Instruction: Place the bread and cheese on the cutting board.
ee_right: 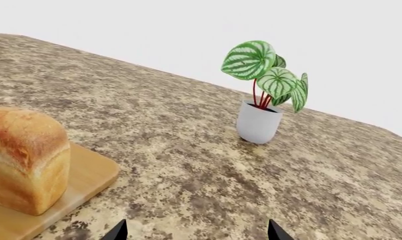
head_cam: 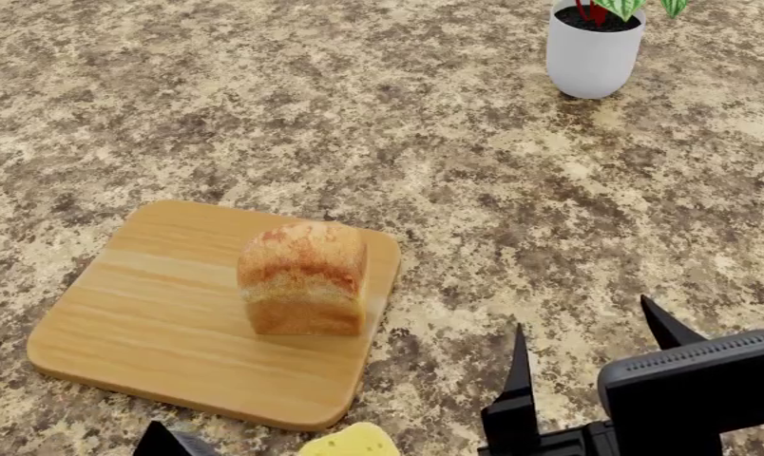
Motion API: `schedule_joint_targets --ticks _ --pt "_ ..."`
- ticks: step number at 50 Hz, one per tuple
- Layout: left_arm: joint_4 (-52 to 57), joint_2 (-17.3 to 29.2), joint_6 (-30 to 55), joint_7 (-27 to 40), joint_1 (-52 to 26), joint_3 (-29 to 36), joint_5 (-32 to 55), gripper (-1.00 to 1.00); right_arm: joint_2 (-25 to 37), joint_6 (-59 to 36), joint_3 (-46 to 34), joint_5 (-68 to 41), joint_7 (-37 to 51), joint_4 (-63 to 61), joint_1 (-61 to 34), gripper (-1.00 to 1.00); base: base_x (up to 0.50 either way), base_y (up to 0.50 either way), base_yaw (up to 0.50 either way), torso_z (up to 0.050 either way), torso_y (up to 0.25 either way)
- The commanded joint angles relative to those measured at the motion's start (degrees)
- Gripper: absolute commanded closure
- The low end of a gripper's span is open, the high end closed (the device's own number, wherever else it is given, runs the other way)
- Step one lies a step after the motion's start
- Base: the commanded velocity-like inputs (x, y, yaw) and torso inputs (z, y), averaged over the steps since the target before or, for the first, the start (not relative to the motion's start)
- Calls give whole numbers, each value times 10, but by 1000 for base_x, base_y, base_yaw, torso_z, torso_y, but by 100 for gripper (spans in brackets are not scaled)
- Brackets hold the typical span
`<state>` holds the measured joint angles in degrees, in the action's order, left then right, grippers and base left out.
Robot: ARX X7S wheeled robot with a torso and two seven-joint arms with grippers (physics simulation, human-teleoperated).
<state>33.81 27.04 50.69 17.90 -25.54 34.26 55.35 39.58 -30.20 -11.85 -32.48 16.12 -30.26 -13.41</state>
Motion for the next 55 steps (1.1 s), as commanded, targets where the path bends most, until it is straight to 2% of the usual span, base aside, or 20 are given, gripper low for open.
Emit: schedule_joint_targets --ticks 1,13,22,39,50,55 --pt "35 7 -12 26 3 -16 13 100 3 1 4 -2 4 -4 5 -100 0 0 0 0 0" --pt "68 22 -10 66 -13 -71 67 100 6 16 31 -7 21 -24 25 -100 0 0 0 0 0" --pt "65 34 -26 72 -14 -97 75 100 5 20 27 -3 18 -19 24 -100 0 0 0 0 0" --pt "18 39 -28 112 -49 -149 105 100 3 18 16 3 18 -20 17 -100 0 0 0 0 0" --pt "-31 34 -37 137 -74 -174 94 100 -5 29 2 9 3 2 10 -100 0 0 0 0 0" --pt "-51 31 -50 136 -74 -181 83 100 -5 8 1 11 25 -17 7 -100 0 0 0 0 0"
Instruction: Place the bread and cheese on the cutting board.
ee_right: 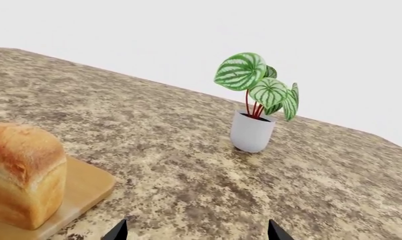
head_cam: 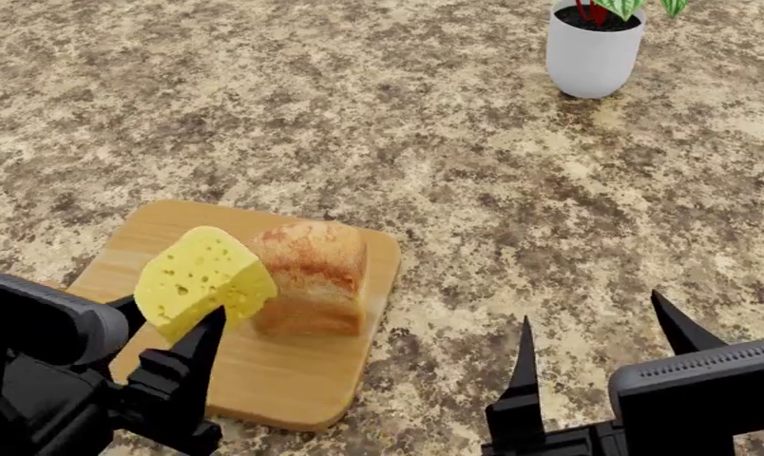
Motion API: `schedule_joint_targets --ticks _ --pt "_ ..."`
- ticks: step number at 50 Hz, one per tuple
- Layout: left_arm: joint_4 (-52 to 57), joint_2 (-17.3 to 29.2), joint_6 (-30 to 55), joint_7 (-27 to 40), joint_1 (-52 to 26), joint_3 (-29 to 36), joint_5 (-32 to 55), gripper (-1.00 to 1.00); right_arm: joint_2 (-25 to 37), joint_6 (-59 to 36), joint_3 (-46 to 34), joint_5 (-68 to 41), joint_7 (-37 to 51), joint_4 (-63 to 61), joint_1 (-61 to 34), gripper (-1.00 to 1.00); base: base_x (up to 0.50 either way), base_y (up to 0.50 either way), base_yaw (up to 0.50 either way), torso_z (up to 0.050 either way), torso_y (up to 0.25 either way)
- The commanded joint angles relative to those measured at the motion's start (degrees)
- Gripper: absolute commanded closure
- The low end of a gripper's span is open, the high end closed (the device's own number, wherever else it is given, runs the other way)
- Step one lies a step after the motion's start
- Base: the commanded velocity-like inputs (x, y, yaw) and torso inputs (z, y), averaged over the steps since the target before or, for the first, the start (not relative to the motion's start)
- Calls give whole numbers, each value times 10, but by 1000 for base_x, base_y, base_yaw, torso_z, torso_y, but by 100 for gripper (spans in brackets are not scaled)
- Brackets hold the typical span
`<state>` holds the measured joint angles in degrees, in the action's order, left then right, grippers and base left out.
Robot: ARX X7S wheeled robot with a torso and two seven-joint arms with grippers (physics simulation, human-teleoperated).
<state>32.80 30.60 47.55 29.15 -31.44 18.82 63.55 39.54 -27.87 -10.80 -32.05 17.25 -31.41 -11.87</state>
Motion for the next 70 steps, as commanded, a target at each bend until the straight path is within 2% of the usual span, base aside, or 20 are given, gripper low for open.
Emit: schedule_joint_targets --ticks 1,12,34,50,70 --pt "-43 -5 -22 23 -14 -28 -2 100 -4 -26 -14 10 22 -11 -13 -100 0 0 0 0 0" --pt "-105 -13 -47 15 -22 -29 -44 100 -7 -38 -16 6 31 -29 -25 -100 0 0 0 0 0" --pt "-217 -38 -50 11 -84 15 -119 100 -2 -35 -8 -1 33 -34 -16 -100 0 0 0 0 0" --pt "-278 -45 -61 0 -77 38 -150 100 -6 -32 -16 1 27 -21 -23 -100 0 0 0 0 0" --pt "-291 -48 -71 -3 -55 47 -157 100 -5 -31 -20 3 26 -20 -25 -100 0 0 0 0 1"
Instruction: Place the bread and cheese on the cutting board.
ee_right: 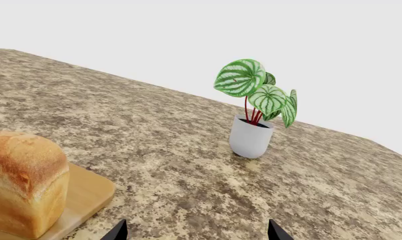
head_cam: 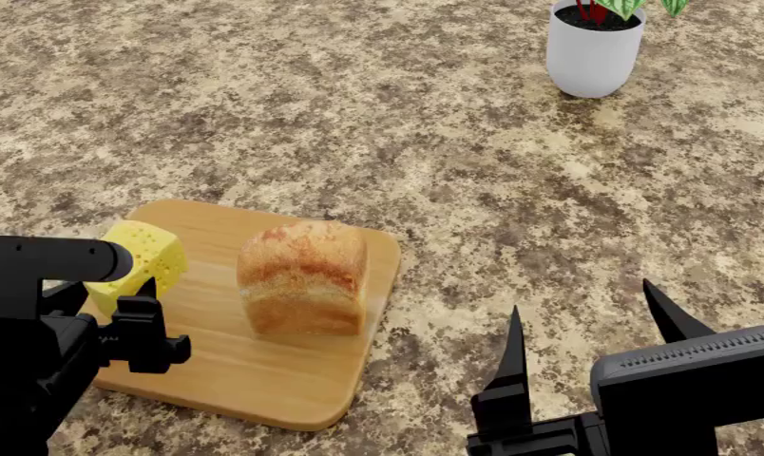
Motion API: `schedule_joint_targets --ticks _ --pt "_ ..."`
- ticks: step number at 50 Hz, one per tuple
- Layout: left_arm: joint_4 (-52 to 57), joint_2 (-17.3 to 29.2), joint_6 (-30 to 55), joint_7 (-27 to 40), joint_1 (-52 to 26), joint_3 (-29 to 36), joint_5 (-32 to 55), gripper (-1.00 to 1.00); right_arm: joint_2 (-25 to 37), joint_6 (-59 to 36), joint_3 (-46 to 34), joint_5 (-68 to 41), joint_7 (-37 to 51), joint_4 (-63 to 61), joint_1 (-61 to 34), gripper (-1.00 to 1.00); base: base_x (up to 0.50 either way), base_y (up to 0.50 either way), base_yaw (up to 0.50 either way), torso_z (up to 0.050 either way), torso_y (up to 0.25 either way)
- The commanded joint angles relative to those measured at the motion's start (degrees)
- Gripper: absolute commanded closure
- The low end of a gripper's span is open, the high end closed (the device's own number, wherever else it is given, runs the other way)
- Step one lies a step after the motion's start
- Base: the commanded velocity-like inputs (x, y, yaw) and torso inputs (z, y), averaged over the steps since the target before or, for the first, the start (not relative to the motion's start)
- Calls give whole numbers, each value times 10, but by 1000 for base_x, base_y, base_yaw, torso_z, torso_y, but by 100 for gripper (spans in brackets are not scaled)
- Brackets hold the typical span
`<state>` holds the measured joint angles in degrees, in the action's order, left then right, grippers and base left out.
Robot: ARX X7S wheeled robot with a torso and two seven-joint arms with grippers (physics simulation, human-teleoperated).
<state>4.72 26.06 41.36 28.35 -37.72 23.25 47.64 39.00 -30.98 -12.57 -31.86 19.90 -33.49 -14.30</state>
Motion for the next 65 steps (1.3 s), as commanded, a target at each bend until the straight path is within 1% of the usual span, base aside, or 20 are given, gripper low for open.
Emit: schedule_joint_targets --ticks 1,36,38,40,41,58,65 --pt "-11 -2 -10 5 9 2 3 100 0 1 -2 1 0 1 0 -100 0 0 0 0 0" --pt "-33 -7 -21 3 19 14 -8 100 2 5 -4 -2 -1 1 2 -100 0 0 0 0 0" --pt "-27 -3 -26 1 19 26 -23 100 2 5 -5 -2 -2 1 2 -100 0 0 0 0 0" --pt "-24 -5 -23 8 21 17 -14 100 2 5 -6 -2 -2 1 1 -100 0 0 0 0 0" --pt "-24 -6 -22 11 21 14 -10 -100 2 5 -6 -2 -2 2 1 -100 0 0 0 0 0" --pt "-6 0 -31 12 21 14 -15 -100 2 2 -13 -2 -6 5 -4 -100 0 0 0 0 0" --pt "28 8 -23 23 26 11 -6 -100 3 -1 -15 -2 -5 4 -6 -100 0 0 0 0 0"
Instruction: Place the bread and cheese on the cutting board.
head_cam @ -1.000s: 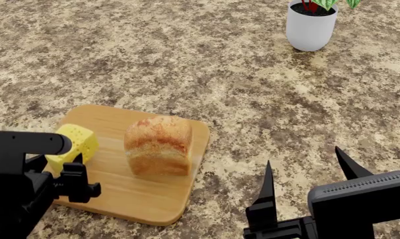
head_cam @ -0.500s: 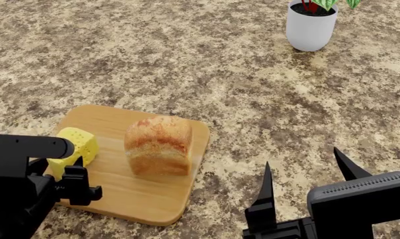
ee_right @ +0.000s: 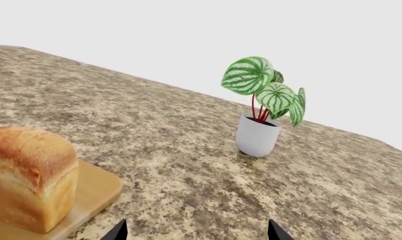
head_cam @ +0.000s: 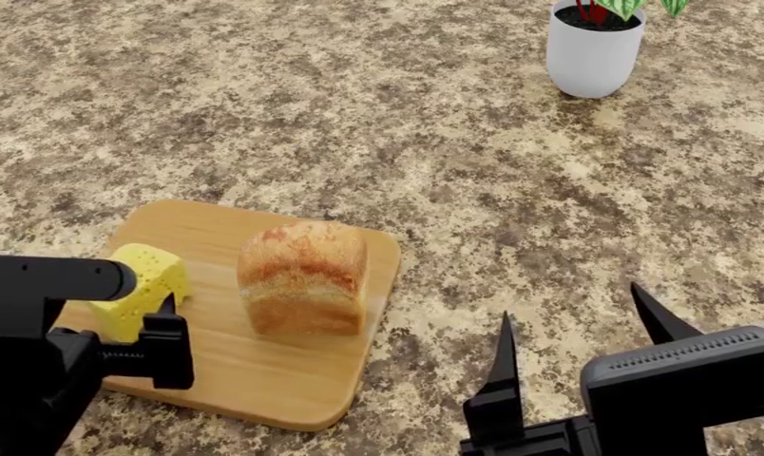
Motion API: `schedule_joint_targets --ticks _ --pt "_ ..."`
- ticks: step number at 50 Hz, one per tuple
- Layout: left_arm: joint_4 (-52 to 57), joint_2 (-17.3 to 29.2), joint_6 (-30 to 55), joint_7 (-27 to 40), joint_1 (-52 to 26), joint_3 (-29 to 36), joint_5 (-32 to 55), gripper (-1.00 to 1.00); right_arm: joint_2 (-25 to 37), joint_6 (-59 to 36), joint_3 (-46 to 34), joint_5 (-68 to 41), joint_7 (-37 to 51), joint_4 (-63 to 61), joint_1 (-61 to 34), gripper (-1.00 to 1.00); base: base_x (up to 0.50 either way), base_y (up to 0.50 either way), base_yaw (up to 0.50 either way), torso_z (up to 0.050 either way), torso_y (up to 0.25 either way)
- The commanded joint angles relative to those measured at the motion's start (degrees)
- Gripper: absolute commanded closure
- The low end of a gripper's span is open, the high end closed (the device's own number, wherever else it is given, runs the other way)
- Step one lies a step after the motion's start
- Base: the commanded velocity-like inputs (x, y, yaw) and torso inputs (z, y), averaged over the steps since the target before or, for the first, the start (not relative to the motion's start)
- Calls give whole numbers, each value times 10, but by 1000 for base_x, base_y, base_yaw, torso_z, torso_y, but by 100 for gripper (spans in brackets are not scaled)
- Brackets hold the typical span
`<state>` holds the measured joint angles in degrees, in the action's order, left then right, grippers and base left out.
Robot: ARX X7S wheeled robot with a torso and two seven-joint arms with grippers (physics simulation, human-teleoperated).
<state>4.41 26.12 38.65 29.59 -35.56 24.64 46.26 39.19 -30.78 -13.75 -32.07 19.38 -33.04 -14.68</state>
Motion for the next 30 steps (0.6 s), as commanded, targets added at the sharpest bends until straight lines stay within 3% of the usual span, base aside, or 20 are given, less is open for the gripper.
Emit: schedule_joint_targets --ticks 1,30 --pt "36 9 6 13 5 -4 10 -100 1 -4 -3 -1 -1 -1 -2 -100 0 0 0 0 0" --pt "175 34 -1 64 33 -51 51 -100 3 -16 -1 1 23 -30 -6 -100 0 0 0 0 0"
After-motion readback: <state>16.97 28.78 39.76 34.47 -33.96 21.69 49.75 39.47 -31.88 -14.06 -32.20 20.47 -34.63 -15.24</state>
